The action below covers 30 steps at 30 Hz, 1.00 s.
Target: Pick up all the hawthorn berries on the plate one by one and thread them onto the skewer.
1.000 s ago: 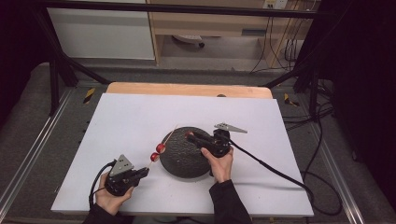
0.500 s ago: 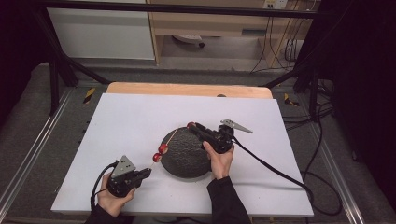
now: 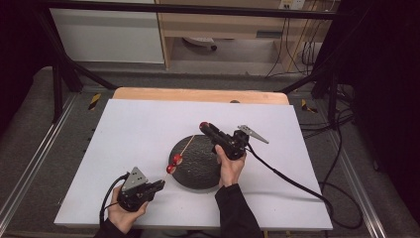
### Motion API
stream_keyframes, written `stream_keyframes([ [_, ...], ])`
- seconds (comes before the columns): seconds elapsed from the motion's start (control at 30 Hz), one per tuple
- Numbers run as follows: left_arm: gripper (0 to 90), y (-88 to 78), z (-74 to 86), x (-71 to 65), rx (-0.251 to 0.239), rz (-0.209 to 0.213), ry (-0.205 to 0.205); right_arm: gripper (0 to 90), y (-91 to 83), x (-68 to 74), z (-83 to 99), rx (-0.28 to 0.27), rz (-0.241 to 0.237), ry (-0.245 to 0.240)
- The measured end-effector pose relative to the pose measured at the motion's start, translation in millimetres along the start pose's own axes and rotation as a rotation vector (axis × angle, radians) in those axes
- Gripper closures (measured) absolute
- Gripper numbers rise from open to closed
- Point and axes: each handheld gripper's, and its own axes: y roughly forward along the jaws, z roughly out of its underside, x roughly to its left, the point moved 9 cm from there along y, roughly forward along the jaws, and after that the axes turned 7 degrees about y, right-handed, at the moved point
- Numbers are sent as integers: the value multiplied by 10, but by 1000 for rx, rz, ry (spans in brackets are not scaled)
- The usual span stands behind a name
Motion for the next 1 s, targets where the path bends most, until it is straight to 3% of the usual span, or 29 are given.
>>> stream_keyframes([
  [0.4,882,61,-53,-86,-27,4,-28,629,49,-18,0,-87,-20,61],
  [0.63,882,103,-67,-121,-33,6,-43,629,67,-18,23,-111,-38,98],
  [1.0,882,113,-79,-124,-43,4,-53,629,65,-2,37,-121,-57,116],
])
